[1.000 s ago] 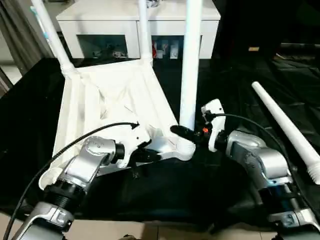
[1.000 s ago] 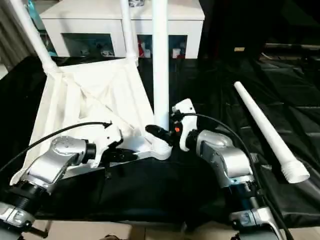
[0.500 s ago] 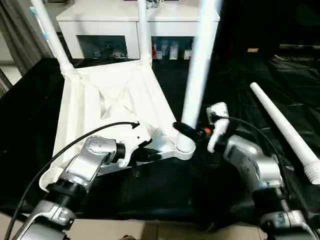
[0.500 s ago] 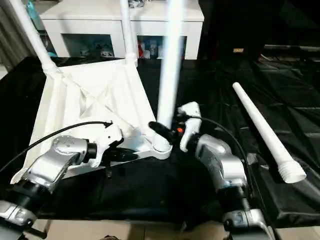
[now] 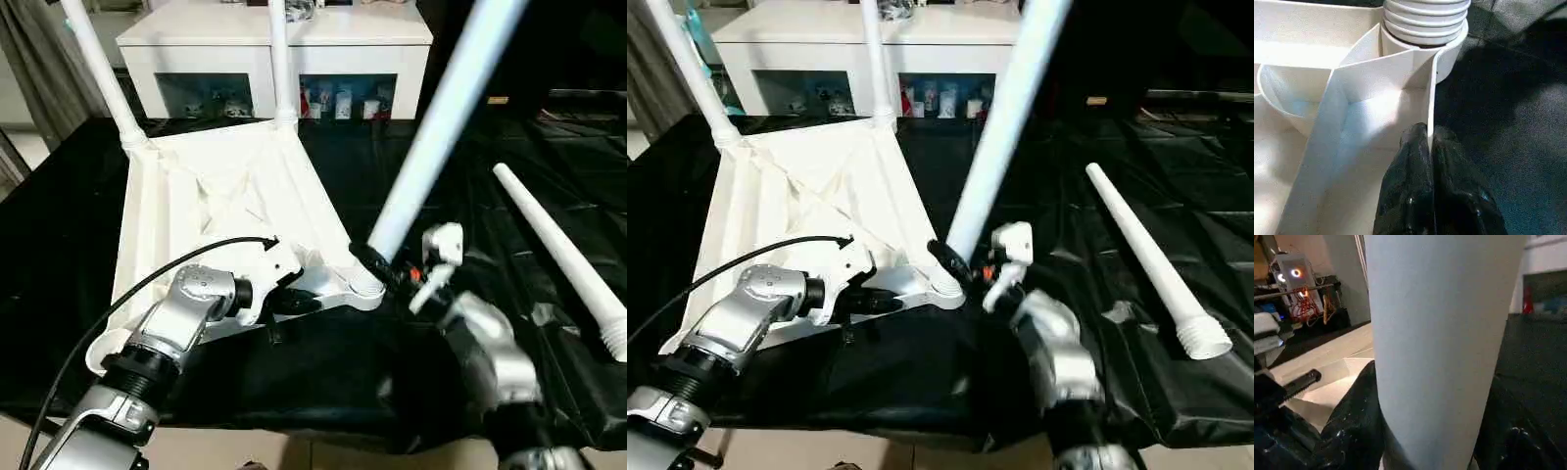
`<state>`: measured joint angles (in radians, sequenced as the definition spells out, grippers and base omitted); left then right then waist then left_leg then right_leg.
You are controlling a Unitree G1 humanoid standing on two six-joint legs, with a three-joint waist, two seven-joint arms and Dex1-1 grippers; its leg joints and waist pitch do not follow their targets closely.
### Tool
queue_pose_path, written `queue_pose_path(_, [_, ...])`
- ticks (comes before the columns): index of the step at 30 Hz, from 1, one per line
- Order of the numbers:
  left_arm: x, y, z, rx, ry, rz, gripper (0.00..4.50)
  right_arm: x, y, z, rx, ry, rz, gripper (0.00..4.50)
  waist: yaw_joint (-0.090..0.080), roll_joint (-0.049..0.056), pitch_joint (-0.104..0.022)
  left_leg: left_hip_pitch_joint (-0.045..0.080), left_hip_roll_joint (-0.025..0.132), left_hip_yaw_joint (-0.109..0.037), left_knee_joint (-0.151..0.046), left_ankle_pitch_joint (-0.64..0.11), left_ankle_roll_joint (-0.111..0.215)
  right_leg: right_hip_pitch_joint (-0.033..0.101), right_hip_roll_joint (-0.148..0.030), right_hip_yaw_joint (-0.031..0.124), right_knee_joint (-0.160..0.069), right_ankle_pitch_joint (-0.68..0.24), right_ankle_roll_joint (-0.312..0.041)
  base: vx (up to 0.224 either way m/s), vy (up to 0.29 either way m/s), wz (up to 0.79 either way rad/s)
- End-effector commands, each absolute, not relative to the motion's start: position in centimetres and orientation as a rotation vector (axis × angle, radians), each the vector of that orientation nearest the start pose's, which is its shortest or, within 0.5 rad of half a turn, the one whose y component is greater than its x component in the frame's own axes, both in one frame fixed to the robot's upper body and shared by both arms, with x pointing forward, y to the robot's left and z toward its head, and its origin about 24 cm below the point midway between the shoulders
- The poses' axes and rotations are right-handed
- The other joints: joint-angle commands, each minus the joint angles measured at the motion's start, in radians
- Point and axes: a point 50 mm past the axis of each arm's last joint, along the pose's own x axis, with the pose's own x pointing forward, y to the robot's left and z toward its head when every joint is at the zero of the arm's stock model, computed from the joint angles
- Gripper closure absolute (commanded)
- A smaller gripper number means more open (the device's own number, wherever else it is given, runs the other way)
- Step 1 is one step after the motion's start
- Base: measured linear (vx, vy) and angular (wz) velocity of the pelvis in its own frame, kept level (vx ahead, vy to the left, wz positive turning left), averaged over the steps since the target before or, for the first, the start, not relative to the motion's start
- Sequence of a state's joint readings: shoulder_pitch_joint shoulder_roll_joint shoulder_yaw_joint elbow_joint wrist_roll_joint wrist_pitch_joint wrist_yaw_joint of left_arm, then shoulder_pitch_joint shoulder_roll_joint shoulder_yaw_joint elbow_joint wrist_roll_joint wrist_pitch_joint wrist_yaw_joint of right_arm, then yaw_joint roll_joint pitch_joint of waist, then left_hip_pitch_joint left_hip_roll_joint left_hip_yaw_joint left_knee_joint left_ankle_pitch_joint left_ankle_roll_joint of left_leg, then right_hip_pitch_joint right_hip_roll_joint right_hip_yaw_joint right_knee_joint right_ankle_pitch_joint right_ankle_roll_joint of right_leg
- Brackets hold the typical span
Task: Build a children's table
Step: Insert table leg to table base
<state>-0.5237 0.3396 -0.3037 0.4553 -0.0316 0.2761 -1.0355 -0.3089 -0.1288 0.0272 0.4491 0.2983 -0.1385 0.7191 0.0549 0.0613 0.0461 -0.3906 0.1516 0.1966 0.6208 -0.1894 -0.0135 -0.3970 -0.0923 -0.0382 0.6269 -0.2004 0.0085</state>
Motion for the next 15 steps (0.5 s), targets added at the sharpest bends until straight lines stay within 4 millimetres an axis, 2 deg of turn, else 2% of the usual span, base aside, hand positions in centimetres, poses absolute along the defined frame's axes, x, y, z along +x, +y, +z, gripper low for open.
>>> queue_pose_path(1, [31.8, 12.3, 5.7, 0.291, 0.405, -1.147, 4.5, 28.7, -13.1, 1.2, 0.106, 0.097, 0.728, 2.63, 0.002, -0.01, -0.052, 0.02, 0.075, -0.043, -0.105, -0.359, -0.001, 0.029, -0.067, 0.04, -0.09, -0.257, -0.244, 0.0, 0.0, 0.0])
queue_pose_path(2, [31.8, 12.4, 5.7, 0.292, 0.406, -1.146, 4.5, 28.7, -13.1, 1.2, 0.095, 0.095, 0.73, 2.63, 0.003, -0.009, -0.051, 0.022, 0.075, -0.044, -0.106, -0.37, -0.003, 0.027, -0.068, 0.04, -0.092, -0.279, -0.238, 0.0, 0.0, 0.0])
queue_pose_path(3, [31.8, 12.4, 5.7, 0.291, 0.407, -1.142, 4.5, 28.7, -13.0, 1.3, 0.08, 0.095, 0.739, 2.63, 0.002, -0.015, -0.051, 0.022, 0.075, -0.044, -0.106, -0.372, -0.001, 0.027, -0.068, 0.04, -0.093, -0.287, -0.236, 0.0, 0.0, 0.0])
queue_pose_path(4, [31.8, 12.5, 5.7, 0.29, 0.407, -1.139, 4.5, 28.7, -13.0, 1.3, 0.071, 0.095, 0.745, 2.63, 0.003, -0.012, -0.05, 0.021, 0.076, -0.045, -0.107, -0.371, -0.001, 0.027, -0.069, 0.041, -0.092, -0.299, -0.232, 0.0, 0.0, 0.0])
queue_pose_path(6, [31.7, 12.5, 5.7, 0.289, 0.406, -1.136, 4.5, 28.8, -12.7, 1.5, 0.06, 0.095, 0.761, 2.63, 0.0, -0.025, -0.05, 0.019, 0.076, -0.044, -0.108, -0.366, 0.005, 0.027, -0.068, 0.042, -0.095, -0.311, -0.224, 0.0, 0.0, 0.0])
queue_pose_path(8, [31.7, 12.6, 5.6, 0.288, 0.406, -1.136, 4.5, 28.8, -12.6, 1.5, 0.056, 0.097, 0.77, 2.63, 0.001, -0.019, -0.049, 0.02, 0.076, -0.045, -0.108, -0.366, 0.006, 0.025, -0.07, 0.043, -0.096, -0.328, -0.219, 0.0, 0.0, 0.0])
queue_pose_path(9, [31.6, 12.6, 5.6, 0.284, 0.409, -1.134, 4.5, 29.0, -12.3, 1.6, 0.058, 0.121, 0.788, 2.63, 0.001, -0.024, -0.048, 0.02, 0.076, -0.045, -0.109, -0.373, 0.006, 0.024, -0.07, 0.044, -0.098, -0.348, -0.213, 0.0, 0.0, 0.0])
queue_pose_path(11, [31.5, 12.7, 5.5, 0.285, 0.41, -1.134, 4.5, 29.3, -11.9, 1.4, 0.067, 0.198, 0.814, 2.63, -0.001, -0.024, -0.046, 0.019, 0.076, -0.048, -0.111, -0.375, 0.005, 0.026, -0.068, 0.042, -0.097, -0.37, -0.208, 0.0, 0.0, 0.0])
queue_pose_path(15, [31.5, 12.9, 5.5, 0.286, 0.413, -1.132, 4.5, 30.0, -11.7, 1.2, 0.058, 0.291, 0.82, 2.63, -0.009, -0.025, -0.043, 0.023, 0.076, -0.05, -0.113, -0.422, -0.022, 0.018, -0.071, 0.043, -0.103, -0.429, -0.193, 0.0, 0.0, 0.0])
